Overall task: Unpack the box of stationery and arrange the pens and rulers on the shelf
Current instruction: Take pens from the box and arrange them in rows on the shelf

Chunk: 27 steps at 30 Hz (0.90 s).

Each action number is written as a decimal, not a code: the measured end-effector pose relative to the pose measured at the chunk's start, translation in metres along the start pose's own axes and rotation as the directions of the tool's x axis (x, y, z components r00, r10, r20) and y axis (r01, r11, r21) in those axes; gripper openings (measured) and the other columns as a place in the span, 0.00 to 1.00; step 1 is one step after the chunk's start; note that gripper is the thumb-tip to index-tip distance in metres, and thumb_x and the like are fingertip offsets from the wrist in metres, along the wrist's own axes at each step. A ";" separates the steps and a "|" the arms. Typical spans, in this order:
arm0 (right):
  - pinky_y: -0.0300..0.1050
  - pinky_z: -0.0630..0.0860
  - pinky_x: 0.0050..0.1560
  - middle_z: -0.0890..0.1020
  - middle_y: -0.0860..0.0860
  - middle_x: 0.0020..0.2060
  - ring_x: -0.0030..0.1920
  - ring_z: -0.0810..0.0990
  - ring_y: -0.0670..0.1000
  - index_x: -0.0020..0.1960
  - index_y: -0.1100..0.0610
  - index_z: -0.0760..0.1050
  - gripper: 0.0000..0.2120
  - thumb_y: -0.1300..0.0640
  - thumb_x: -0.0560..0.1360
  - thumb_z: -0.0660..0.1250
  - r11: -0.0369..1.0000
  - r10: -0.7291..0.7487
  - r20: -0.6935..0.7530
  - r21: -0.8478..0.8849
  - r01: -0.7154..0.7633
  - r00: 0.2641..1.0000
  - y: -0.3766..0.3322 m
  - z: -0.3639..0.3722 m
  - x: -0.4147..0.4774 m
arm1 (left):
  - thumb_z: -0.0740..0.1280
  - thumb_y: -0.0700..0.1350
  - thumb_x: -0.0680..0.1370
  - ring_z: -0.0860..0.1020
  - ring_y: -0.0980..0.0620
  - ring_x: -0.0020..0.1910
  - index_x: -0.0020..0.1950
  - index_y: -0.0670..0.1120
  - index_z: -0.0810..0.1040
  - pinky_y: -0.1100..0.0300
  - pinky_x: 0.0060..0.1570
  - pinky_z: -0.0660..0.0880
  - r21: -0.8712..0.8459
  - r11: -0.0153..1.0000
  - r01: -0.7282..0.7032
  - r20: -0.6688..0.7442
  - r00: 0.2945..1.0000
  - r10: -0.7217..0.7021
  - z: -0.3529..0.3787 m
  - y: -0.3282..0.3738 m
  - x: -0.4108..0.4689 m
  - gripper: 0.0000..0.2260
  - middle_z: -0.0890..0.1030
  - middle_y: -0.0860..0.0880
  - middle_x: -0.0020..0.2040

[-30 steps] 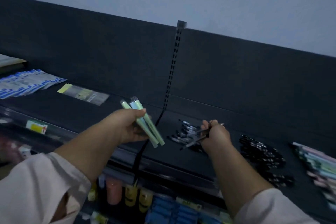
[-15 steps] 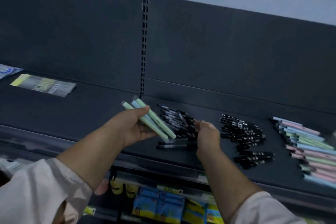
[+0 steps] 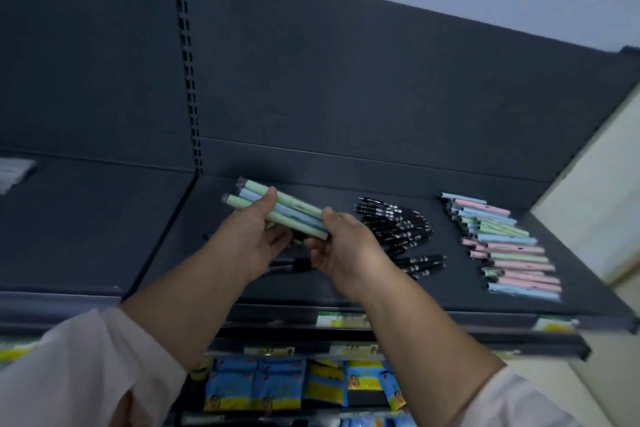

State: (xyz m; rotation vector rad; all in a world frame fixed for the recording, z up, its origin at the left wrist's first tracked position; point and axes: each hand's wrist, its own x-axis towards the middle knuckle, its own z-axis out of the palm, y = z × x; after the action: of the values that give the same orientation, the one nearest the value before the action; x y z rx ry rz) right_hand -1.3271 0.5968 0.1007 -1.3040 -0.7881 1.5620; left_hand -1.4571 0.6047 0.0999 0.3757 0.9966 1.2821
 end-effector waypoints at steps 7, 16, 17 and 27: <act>0.35 0.74 0.26 0.77 0.51 0.34 0.28 0.75 0.45 0.45 0.57 0.74 0.05 0.59 0.80 0.63 0.996 -0.076 -0.009 -0.037 0.075 0.997 -0.043 -0.106 0.005 | 0.71 0.46 0.74 0.72 0.56 0.35 0.45 0.48 0.77 0.63 0.34 0.67 0.138 0.990 0.024 0.021 0.999 -0.027 0.071 -0.031 0.004 0.04 0.76 0.52 0.37; 0.40 0.73 0.30 0.76 0.53 0.35 0.28 0.76 0.47 0.47 0.54 0.72 0.03 0.60 0.79 0.63 0.940 -0.117 -0.010 -0.323 0.108 0.993 -0.109 -0.299 0.043 | 0.66 0.40 0.78 0.75 0.52 0.40 0.51 0.47 0.78 0.61 0.31 0.71 0.549 0.828 -0.118 0.087 0.993 0.083 0.207 -0.132 0.042 0.05 0.78 0.46 0.48; 0.40 0.74 0.29 0.76 0.54 0.36 0.29 0.76 0.48 0.48 0.55 0.71 0.02 0.61 0.80 0.63 0.941 -0.119 -0.024 -0.321 0.105 0.993 -0.115 -0.318 0.048 | 0.66 0.40 0.78 0.76 0.51 0.41 0.50 0.47 0.78 0.61 0.32 0.72 0.582 0.804 -0.126 0.095 0.992 0.087 0.225 -0.145 0.045 0.04 0.79 0.45 0.49; 0.41 0.77 0.31 0.77 0.59 0.42 0.33 0.78 0.52 0.57 0.61 0.71 0.07 0.59 0.80 0.61 0.870 -0.076 -0.103 -0.493 0.015 0.992 -0.136 -0.431 0.086 | 0.64 0.34 0.78 0.77 0.49 0.43 0.54 0.43 0.76 0.65 0.26 0.76 0.692 0.715 -0.097 0.062 0.995 0.075 0.319 -0.223 0.069 0.07 0.75 0.41 0.57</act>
State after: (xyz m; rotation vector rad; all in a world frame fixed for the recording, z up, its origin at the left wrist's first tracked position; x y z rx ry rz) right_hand -0.8772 0.6912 0.0899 -1.7119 -1.1827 1.2699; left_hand -1.0717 0.6907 0.0863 1.0351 1.4390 0.9277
